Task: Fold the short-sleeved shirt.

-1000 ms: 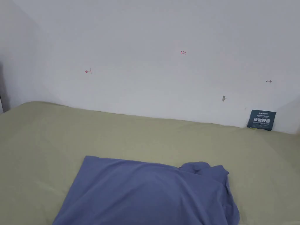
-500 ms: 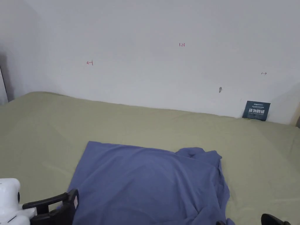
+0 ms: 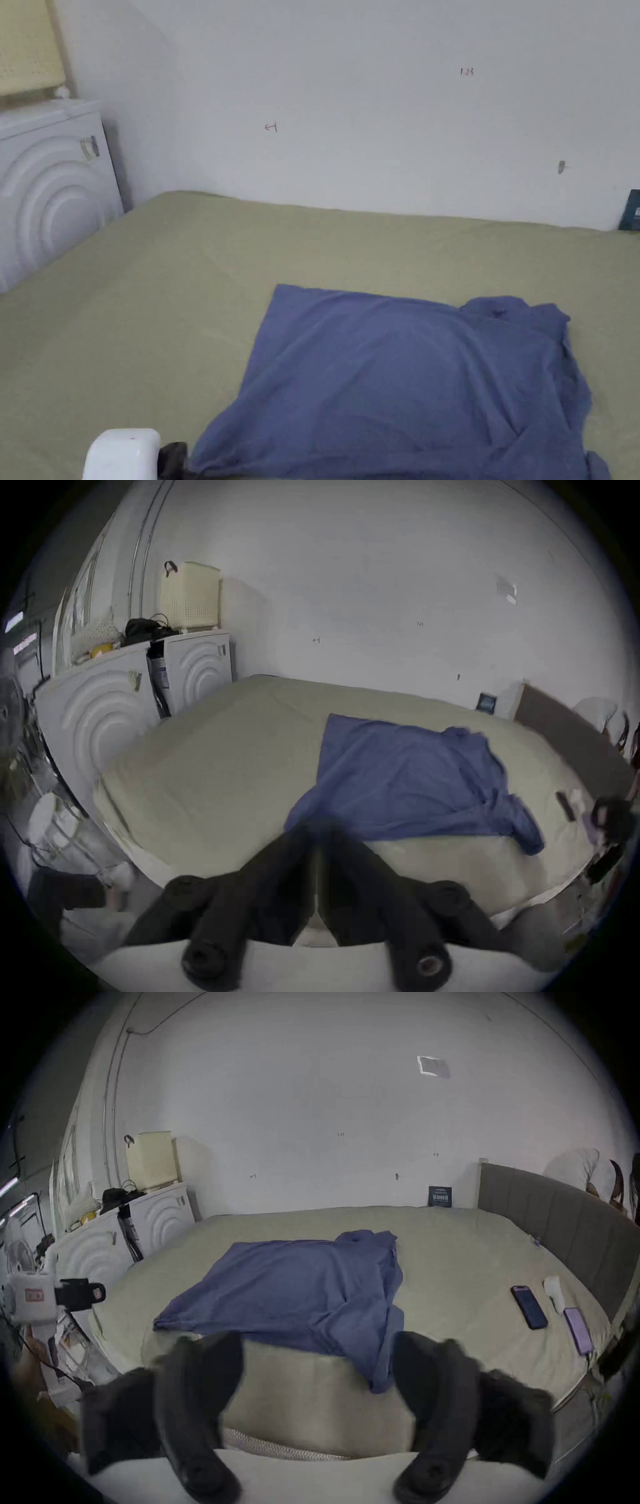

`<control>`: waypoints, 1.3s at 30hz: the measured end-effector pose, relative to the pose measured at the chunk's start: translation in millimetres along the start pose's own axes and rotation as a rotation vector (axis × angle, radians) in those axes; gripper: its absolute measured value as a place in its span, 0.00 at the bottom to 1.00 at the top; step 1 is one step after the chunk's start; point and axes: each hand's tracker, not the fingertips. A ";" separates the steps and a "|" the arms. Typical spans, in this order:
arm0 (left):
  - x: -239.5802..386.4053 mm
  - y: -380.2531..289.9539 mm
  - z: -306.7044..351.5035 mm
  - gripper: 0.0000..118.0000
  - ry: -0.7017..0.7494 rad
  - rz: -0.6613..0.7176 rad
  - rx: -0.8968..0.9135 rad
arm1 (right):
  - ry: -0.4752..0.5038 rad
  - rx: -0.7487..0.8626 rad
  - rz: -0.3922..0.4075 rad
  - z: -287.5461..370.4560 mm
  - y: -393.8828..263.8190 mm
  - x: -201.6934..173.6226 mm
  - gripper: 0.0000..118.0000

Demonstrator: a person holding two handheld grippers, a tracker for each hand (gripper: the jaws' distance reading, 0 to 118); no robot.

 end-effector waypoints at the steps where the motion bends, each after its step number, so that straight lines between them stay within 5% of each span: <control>1: 2.9 -1.9 1.0 0.00 0.053 -0.017 0.016 | 0.003 0.007 -0.008 2.1 0.8 0.7 0.72; 2: -0.3 -3.5 1.7 0.00 0.074 -0.028 0.017 | 0.002 0.009 -0.009 2.6 0.6 0.3 0.51; 3: -1.6 -3.1 -0.7 0.00 0.016 -0.016 -0.003 | -0.036 -0.001 0.002 2.4 0.4 -0.4 0.06; 4: -3.3 -4.1 -0.7 0.00 -0.006 0.003 -0.015 | -0.059 0.028 0.010 6.8 -3.4 -1.7 0.00; 15: -11.4 4.6 -59.5 0.01 -0.068 -0.042 -0.190 | -0.031 -0.024 -0.042 -3.0 -5.4 17.2 0.00; 17: -15.0 10.6 -91.8 0.28 -0.112 -0.045 -0.264 | -0.021 -0.031 -0.048 -7.2 -3.1 23.1 0.00; 18: -16.1 12.7 -104.9 0.63 -0.120 -0.052 -0.304 | -0.013 -0.033 -0.052 -9.1 -3.0 24.4 0.00; 19: -19.6 13.1 -123.3 0.79 -0.134 -0.020 -0.328 | -0.008 -0.033 -0.056 -10.8 -3.2 25.4 0.00; 20: -20.7 13.6 -137.9 0.84 -0.127 -0.007 -0.368 | -0.002 -0.037 -0.058 -9.7 -0.9 25.2 0.00; 23: -22.6 8.8 -171.8 0.82 -0.131 -0.004 -0.464 | -0.008 -0.045 -0.060 -11.6 -1.2 29.6 0.00; 24: -21.0 5.8 -180.1 0.68 -0.121 -0.021 -0.505 | -0.012 -0.047 -0.062 -11.8 -2.1 33.1 0.00; 25: -20.7 2.6 -186.6 0.40 -0.122 -0.024 -0.522 | -0.021 -0.066 -0.066 -15.4 -2.2 36.4 0.00; 26: -19.4 0.4 -186.3 0.01 -0.102 -0.027 -0.528 | -0.033 -0.095 -0.070 -19.7 -2.0 39.4 0.00; 33: -15.0 -8.5 -175.1 0.00 -0.127 -0.001 -0.505 | -0.075 -0.275 -0.123 -82.0 2.2 71.4 0.02; 34: -15.0 -7.7 -172.8 0.00 -0.118 -0.016 -0.487 | -0.070 -0.280 -0.132 -96.2 1.3 74.6 0.07; 36: -15.9 -5.4 -170.8 0.00 -0.124 -0.010 -0.483 | 0.005 -0.327 -0.180 -124.4 -1.2 82.1 0.34; 39: -16.0 -1.8 -171.1 0.00 -0.136 0.021 -0.484 | -0.001 -0.430 -0.220 -168.4 -8.2 90.1 0.34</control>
